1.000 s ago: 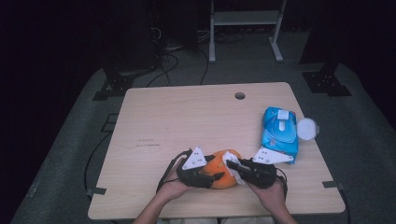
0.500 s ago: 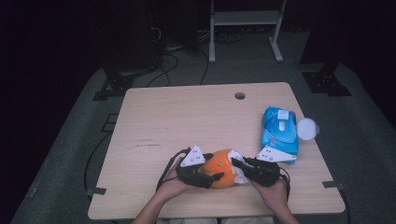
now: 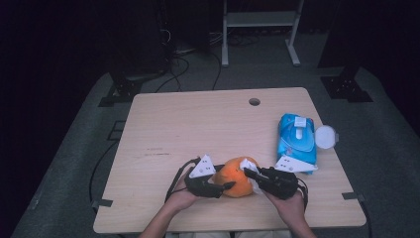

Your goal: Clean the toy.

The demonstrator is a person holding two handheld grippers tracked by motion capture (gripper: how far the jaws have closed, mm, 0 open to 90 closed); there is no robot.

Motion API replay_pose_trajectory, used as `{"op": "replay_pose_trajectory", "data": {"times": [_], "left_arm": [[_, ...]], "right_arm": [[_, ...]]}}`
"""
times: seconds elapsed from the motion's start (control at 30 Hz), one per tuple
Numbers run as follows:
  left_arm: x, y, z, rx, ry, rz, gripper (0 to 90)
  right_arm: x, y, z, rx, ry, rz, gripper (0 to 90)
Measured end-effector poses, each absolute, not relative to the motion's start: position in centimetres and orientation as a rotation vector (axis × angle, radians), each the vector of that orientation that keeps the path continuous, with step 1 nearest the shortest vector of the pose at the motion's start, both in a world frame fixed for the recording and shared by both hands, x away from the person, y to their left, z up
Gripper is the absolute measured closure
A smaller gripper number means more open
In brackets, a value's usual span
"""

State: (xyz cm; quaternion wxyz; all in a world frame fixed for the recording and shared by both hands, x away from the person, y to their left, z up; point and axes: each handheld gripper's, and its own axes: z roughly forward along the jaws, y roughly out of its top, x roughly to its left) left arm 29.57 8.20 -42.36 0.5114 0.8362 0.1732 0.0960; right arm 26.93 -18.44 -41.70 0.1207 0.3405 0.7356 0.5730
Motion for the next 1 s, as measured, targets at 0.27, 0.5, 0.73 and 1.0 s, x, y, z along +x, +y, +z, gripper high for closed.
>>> {"op": "replay_pose_trajectory", "data": {"times": [0.27, 0.5, 0.73, 1.0], "left_arm": [[29.5, 8.9, -40.9, 2.003, 0.431, 0.217, 40.4], [29.4, 8.6, -40.8, 1.952, 0.434, 0.2, 29.4], [29.9, 8.2, -42.0, 1.99, 0.453, 0.242, 28.9], [30.1, 8.7, -41.9, 1.972, 0.485, 0.238, 39.4]], "right_arm": [[27.2, -18.9, -42.1, 1.045, 2.14, 1.742, 77.9], [26.4, -17.2, -41.6, 0.928, 2.179, 1.71, 77.9], [27.0, -18.5, -42.2, 1.021, 2.141, 1.701, 77.9], [26.7, -17.9, -41.8, 0.952, 2.162, 1.673, 77.9]]}}
